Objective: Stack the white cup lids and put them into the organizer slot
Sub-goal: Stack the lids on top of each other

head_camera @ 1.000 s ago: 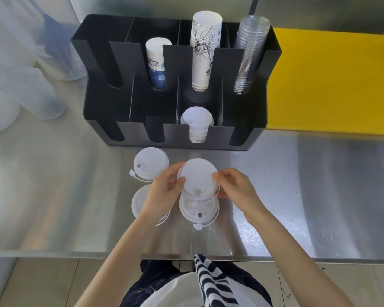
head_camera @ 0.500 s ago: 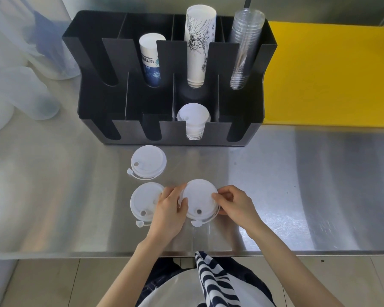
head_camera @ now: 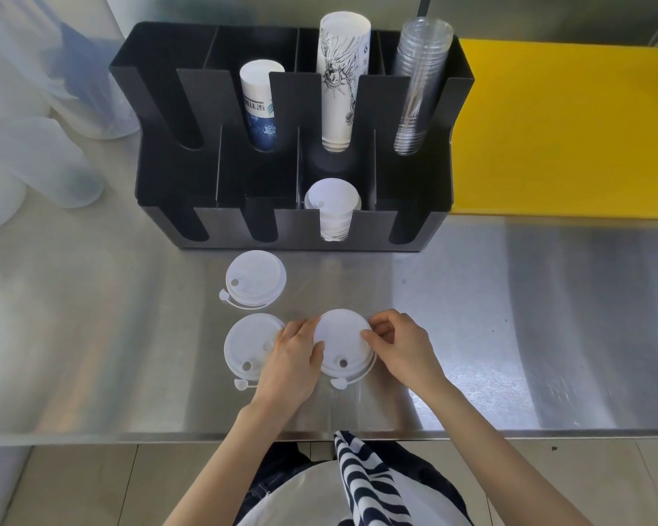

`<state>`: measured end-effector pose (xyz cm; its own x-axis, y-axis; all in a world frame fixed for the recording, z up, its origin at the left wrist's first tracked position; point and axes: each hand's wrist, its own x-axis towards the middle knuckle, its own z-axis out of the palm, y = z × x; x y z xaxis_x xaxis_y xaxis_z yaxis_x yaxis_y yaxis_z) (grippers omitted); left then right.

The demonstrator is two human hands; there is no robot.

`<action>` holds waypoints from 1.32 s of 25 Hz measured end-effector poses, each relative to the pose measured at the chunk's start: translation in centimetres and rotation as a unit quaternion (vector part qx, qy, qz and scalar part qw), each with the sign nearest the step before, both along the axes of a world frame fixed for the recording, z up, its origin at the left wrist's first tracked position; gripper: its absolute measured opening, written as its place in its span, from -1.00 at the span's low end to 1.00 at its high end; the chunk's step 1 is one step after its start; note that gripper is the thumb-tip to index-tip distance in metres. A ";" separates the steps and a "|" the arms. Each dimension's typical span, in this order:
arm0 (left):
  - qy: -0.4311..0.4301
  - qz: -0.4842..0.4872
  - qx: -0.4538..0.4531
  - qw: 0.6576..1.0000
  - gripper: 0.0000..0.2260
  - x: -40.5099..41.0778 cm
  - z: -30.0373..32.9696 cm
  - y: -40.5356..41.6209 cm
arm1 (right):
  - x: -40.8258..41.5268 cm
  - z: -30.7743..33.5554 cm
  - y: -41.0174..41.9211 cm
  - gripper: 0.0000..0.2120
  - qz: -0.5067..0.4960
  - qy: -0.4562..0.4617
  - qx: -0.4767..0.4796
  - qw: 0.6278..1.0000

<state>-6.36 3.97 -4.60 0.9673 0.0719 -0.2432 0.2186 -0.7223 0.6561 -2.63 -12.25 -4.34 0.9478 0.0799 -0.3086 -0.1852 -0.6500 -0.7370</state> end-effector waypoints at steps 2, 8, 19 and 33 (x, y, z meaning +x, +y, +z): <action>-0.025 -0.005 0.004 1.000 -0.66 0.1 0.4 0.5 | 0.2 0.5 0.3 -0.79 0.015 -0.020 -0.022 0.999; -0.077 0.008 0.106 0.991 -0.36 -1.2 0.8 3.3 | 0.9 2.5 3.6 -0.62 0.178 -0.086 -0.058 0.979; 0.012 0.041 0.109 0.993 -0.25 -2.8 -0.8 5.5 | 1.6 1.0 9.6 -0.62 0.366 -0.064 -0.148 0.916; -0.063 0.156 -0.140 0.976 -0.46 -0.5 2.2 4.9 | 2.0 3.7 6.5 -0.74 0.071 -0.010 0.107 0.992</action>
